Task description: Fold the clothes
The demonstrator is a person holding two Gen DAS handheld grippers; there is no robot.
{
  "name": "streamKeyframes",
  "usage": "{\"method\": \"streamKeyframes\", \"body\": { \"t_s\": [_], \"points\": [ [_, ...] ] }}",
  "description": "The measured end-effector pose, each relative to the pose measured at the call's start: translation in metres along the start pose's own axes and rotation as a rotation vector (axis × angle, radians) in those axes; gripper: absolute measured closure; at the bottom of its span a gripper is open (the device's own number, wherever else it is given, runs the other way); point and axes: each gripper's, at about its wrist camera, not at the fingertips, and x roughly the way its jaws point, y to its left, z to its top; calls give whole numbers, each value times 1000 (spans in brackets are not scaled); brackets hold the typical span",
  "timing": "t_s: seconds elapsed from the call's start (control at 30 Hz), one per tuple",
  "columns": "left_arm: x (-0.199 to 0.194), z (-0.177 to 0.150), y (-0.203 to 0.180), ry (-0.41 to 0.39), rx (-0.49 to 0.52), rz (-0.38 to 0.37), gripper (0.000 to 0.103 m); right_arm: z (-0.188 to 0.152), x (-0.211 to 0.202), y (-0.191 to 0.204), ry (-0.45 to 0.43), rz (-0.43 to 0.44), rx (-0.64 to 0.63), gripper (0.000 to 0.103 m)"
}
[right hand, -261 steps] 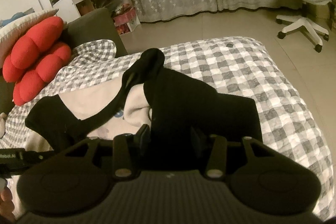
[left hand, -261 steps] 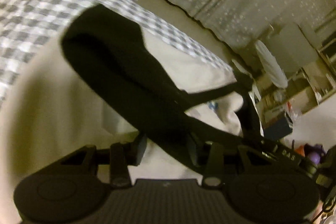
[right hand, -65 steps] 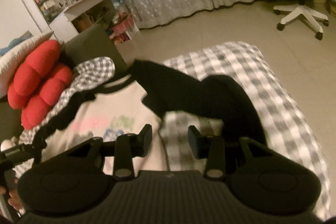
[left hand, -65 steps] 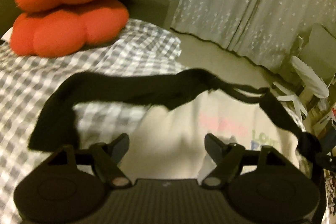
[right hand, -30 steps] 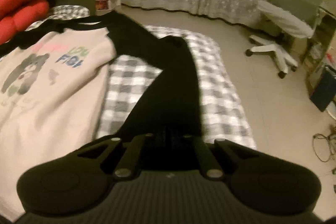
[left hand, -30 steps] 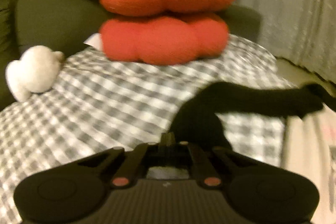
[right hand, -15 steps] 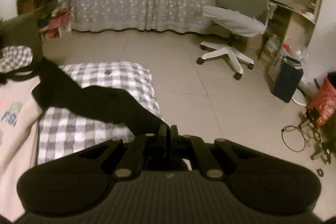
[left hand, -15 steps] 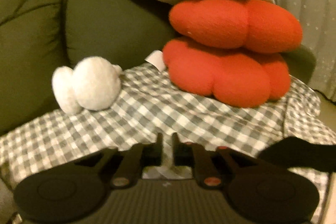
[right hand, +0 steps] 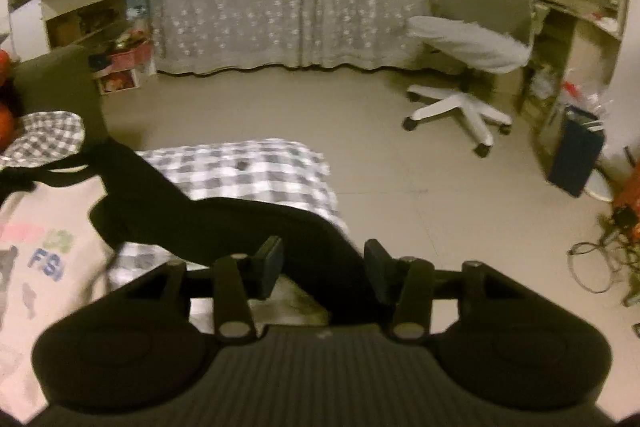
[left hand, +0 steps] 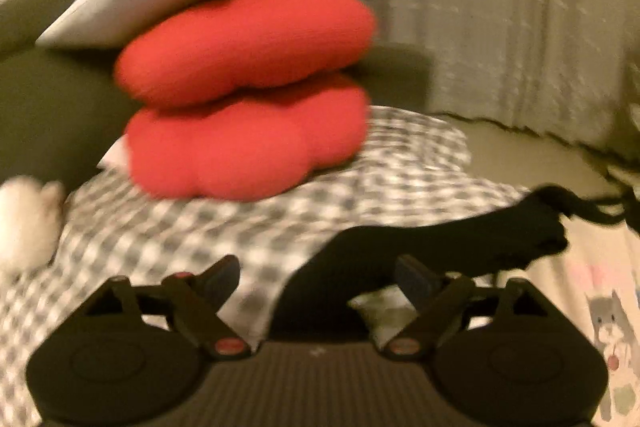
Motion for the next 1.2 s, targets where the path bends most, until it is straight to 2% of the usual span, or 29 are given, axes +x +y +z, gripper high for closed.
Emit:
{"method": "streamKeyframes", "body": {
  "t_s": [0.17, 0.3, 0.4, 0.5, 0.53, 0.57, 0.6, 0.63, 0.7, 0.8, 1.0, 1.1, 1.2],
  "points": [
    [23, 11, -27, -16, 123, -40, 17, 7, 19, 23, 19, 86, 5, 54],
    [44, 11, -39, 40, 194, -95, 18, 14, 35, 40, 35, 160, 16, 54],
    [56, 6, -43, 55, 230, -116, 25, 18, 48, 55, 44, 197, 10, 54],
    [63, 1, -46, 55, 229, -130, 44, 21, 60, 67, 50, 216, 1, 54],
    [64, 1, -47, 50, 216, -134, 60, 22, 65, 71, 53, 219, -1, 54],
    [65, 1, -47, 46, 203, -139, 82, 22, 69, 74, 55, 220, -3, 54],
    [66, 1, -48, 45, 197, -121, 97, 22, 73, 76, 57, 218, -4, 54],
    [68, 3, -49, 48, 197, -94, 100, 22, 77, 79, 59, 214, -5, 54],
    [69, 9, -48, 43, 184, -65, 100, 22, 81, 82, 60, 211, -10, 54],
    [66, 24, -38, -1, 140, 17, 101, 22, 86, 86, 57, 213, -23, 54],
    [71, 60, 8, -67, -3, 291, 101, 29, 93, 86, 55, 241, -15, 54],
    [79, 67, 35, -50, -67, 352, 101, 31, 96, 87, 51, 261, -3, 54],
    [88, 62, 48, 26, -80, 396, 101, 33, 100, 88, 53, 278, 14, 54]
  ]
}}
